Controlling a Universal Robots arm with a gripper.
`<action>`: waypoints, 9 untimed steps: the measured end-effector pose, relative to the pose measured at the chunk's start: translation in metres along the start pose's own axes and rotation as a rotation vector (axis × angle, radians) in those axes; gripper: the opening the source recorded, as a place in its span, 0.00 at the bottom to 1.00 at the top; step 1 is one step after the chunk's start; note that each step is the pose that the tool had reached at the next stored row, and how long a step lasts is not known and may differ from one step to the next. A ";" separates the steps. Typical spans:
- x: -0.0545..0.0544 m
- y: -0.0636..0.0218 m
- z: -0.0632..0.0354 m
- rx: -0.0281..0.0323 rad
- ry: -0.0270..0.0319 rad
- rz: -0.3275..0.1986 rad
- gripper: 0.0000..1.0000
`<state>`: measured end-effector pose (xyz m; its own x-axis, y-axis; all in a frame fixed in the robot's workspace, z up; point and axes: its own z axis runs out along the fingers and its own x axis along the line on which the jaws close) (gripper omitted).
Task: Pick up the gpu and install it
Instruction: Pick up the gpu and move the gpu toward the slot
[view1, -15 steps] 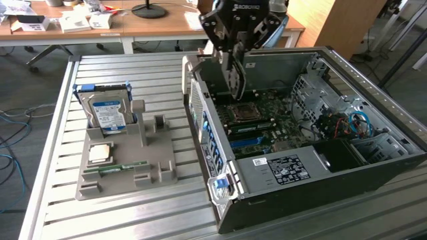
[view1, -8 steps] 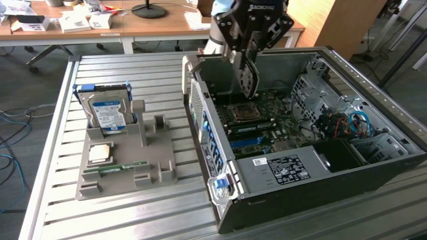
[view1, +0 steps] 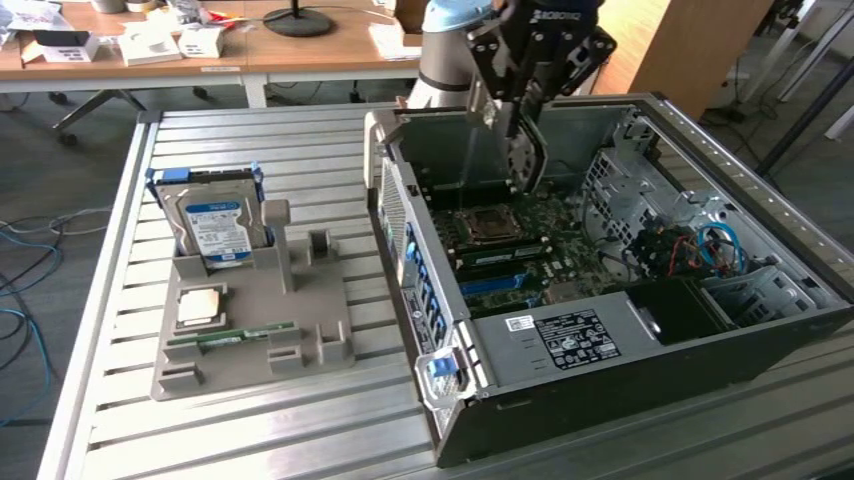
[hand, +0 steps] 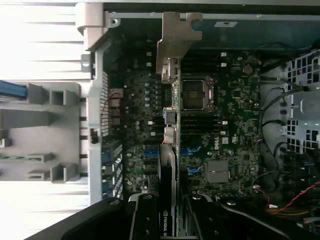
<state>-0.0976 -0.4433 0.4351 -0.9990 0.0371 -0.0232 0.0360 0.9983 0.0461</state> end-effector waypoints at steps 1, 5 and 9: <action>-0.004 0.0001 0.0001 0.0000 -0.0001 0.000 0.26; -0.018 0.0007 0.0004 0.0001 0.0000 0.000 0.26; -0.032 0.0012 0.0008 0.0001 0.0000 0.000 0.26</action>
<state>-0.0656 -0.4433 0.4352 -0.9990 0.0371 -0.0232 0.0360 0.9983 0.0460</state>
